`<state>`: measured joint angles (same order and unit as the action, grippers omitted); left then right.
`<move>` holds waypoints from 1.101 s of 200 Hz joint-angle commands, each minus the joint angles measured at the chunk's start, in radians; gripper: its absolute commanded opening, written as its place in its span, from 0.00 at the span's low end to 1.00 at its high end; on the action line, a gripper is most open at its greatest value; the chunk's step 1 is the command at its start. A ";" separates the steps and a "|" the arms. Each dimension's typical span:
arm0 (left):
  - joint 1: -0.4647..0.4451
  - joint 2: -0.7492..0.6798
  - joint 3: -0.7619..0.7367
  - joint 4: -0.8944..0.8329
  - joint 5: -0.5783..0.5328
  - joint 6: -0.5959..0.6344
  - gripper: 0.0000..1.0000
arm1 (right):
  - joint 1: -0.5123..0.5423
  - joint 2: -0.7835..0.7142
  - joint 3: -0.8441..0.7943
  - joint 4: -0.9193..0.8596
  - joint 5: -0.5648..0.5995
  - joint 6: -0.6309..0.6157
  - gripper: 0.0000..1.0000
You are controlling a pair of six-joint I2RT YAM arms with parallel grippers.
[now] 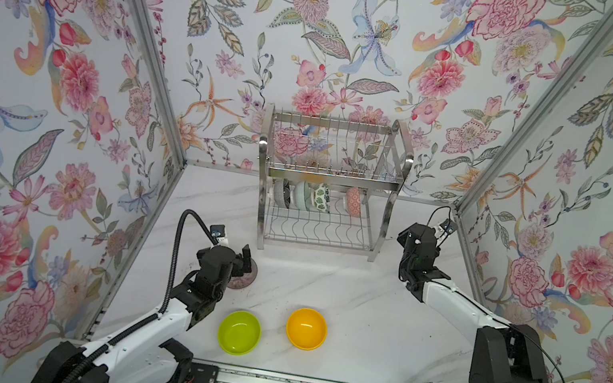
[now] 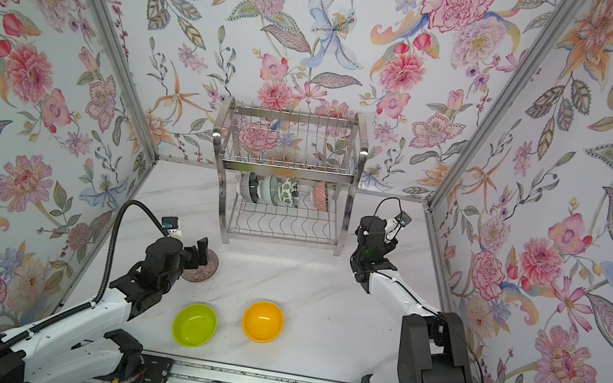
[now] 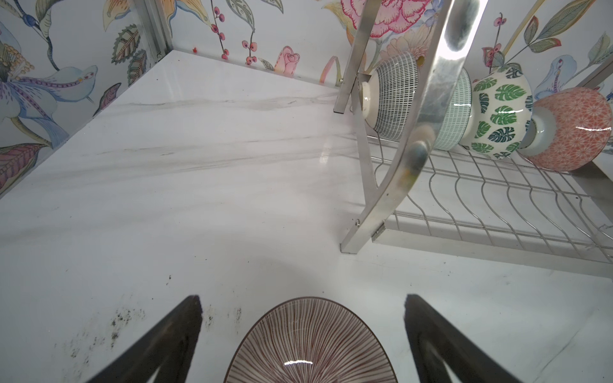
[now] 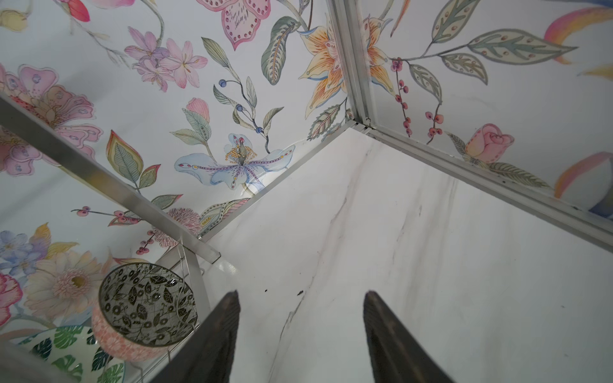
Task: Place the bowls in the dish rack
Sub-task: 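Swing the right gripper toward the table center while the left gripper hovers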
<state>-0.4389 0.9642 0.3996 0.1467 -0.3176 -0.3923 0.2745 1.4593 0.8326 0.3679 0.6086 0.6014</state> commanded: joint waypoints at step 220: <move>-0.006 0.019 0.028 -0.094 0.120 -0.052 0.98 | 0.403 -0.069 0.036 -0.265 -0.687 -0.523 0.60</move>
<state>-0.4389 0.9874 0.4259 0.0452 -0.2150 -0.4297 0.6556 1.3693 0.8165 0.2035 0.0372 0.1223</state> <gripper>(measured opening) 0.978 0.601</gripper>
